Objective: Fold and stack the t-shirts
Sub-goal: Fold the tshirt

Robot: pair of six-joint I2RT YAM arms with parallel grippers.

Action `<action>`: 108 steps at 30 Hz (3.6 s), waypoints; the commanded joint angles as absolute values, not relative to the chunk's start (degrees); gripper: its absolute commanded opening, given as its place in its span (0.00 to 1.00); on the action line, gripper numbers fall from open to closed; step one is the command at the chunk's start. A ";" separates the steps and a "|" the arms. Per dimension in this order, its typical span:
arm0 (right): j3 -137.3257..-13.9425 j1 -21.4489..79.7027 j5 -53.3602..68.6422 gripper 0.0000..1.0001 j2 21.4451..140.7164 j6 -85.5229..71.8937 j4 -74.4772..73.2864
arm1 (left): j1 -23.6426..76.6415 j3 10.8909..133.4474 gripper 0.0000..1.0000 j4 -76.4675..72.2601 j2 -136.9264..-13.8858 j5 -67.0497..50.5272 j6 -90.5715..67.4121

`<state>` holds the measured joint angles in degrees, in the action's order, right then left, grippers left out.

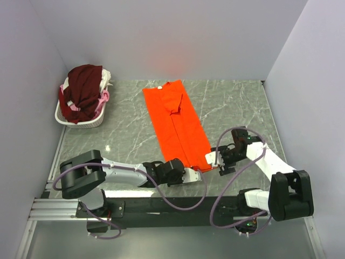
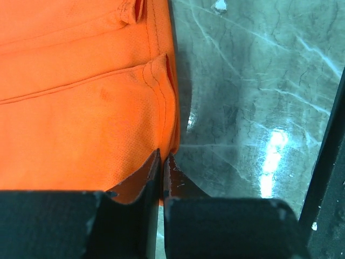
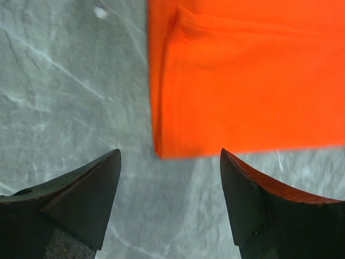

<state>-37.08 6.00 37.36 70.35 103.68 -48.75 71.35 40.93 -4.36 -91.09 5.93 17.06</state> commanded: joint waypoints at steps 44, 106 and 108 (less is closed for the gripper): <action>-58.93 24.52 22.95 0.00 79.23 58.72 -37.18 | 46.27 44.19 0.01 -5.45 -79.26 -13.35 24.16; -54.15 14.06 30.59 0.78 84.29 78.85 -22.86 | 37.96 43.68 0.67 -5.36 -86.55 -17.68 46.85; -51.78 15.20 29.19 0.78 83.76 77.35 -17.86 | 38.14 44.82 0.66 -6.76 -88.58 -17.05 46.76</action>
<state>-53.23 14.52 31.68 86.39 75.26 -31.00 37.65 42.74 -3.62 -87.66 -17.76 43.94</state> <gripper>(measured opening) 0.776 0.668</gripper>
